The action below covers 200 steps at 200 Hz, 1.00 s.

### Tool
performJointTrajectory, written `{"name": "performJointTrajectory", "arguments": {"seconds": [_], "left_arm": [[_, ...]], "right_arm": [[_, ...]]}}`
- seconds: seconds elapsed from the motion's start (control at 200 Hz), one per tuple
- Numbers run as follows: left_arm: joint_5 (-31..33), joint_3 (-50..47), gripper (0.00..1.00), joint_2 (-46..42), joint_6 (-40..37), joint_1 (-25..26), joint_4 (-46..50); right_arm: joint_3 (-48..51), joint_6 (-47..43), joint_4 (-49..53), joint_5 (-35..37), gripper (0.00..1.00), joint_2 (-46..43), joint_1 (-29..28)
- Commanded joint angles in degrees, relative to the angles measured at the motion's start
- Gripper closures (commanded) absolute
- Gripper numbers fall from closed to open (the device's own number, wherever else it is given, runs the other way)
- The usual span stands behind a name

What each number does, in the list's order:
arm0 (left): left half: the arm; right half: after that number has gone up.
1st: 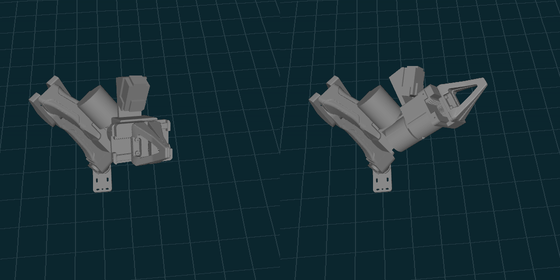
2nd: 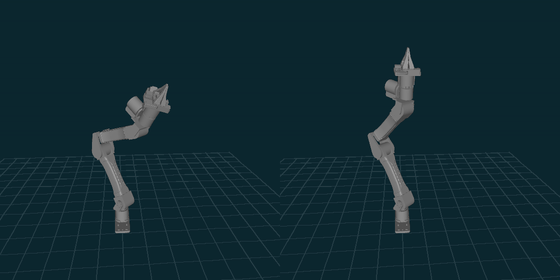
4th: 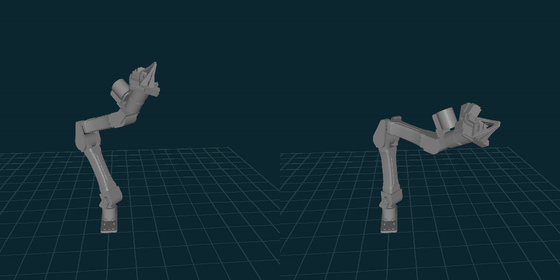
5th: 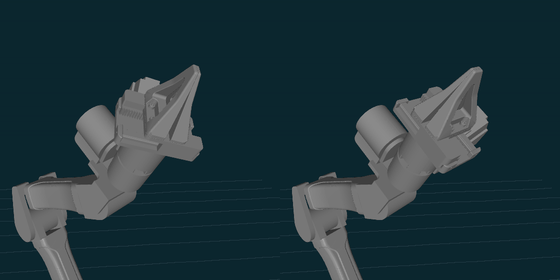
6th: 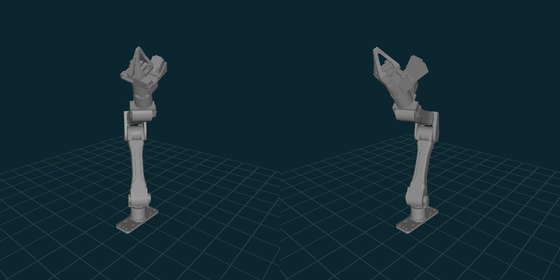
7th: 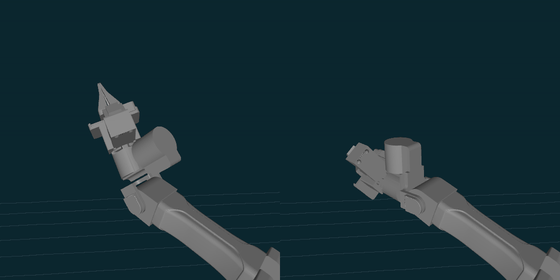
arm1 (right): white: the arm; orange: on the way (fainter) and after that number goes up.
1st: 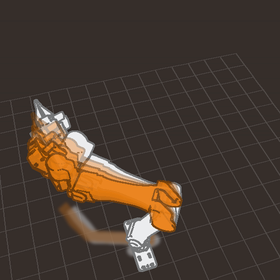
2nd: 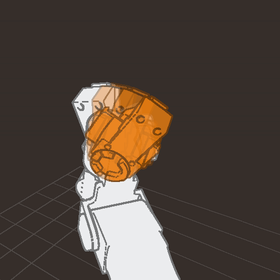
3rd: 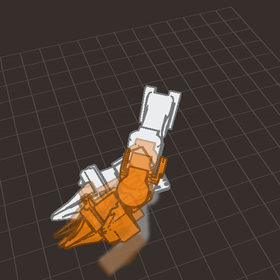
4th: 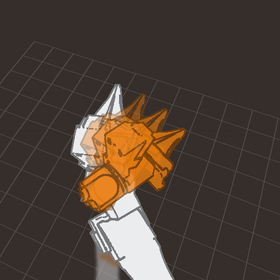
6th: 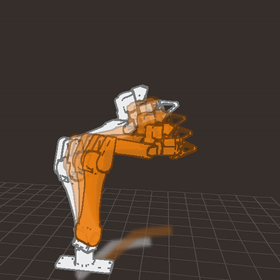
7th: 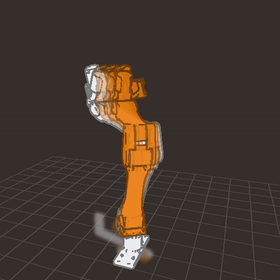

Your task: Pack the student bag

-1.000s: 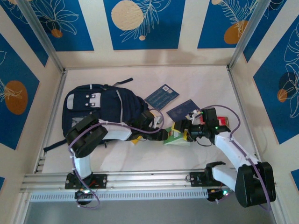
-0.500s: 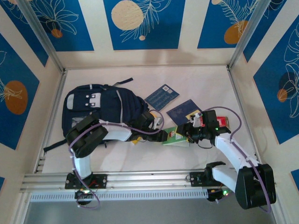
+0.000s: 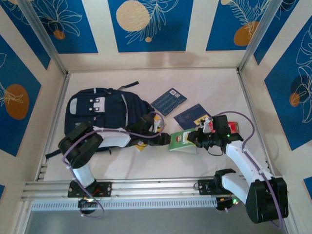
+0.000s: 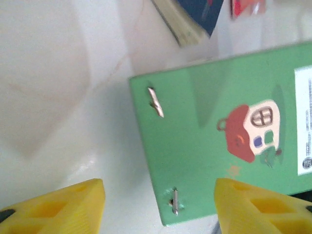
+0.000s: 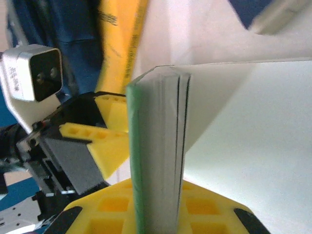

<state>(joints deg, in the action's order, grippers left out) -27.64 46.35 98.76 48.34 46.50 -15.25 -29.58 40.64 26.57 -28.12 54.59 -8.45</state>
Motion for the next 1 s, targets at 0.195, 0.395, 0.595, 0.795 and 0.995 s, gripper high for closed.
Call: {"name": "performJointTrajectory", "arguments": {"seconds": [0.195,0.395,0.595,0.795,0.995], "left_arm": [[-10.6,-2.4,0.31,-6.7,15.1,-5.2,-14.4],[-14.7,-4.7,0.33,-3.8,32.7,-5.9,-40.4],[-15.4,-5.1,0.58,2.6,45.3,-5.7,-62.3],[-16.0,-5.3,0.91,3.4,44.9,-5.6,-63.5],[-16.3,-5.0,1.00,0.7,43.2,-6.0,-60.7]], "right_arm": [[-4.4,12.2,-11.1,-12.2,0.99,-6.2,0.6],[-2.4,19.5,-19.9,-14.4,0.99,-6.4,0.7],[-0.4,21.8,-24.0,-13.5,1.00,-6.1,0.7],[-1.6,18.0,-19.6,-12.5,0.96,-5.6,0.9],[-5.6,8.1,-4.7,-4.8,0.39,-5.9,1.1]]}}
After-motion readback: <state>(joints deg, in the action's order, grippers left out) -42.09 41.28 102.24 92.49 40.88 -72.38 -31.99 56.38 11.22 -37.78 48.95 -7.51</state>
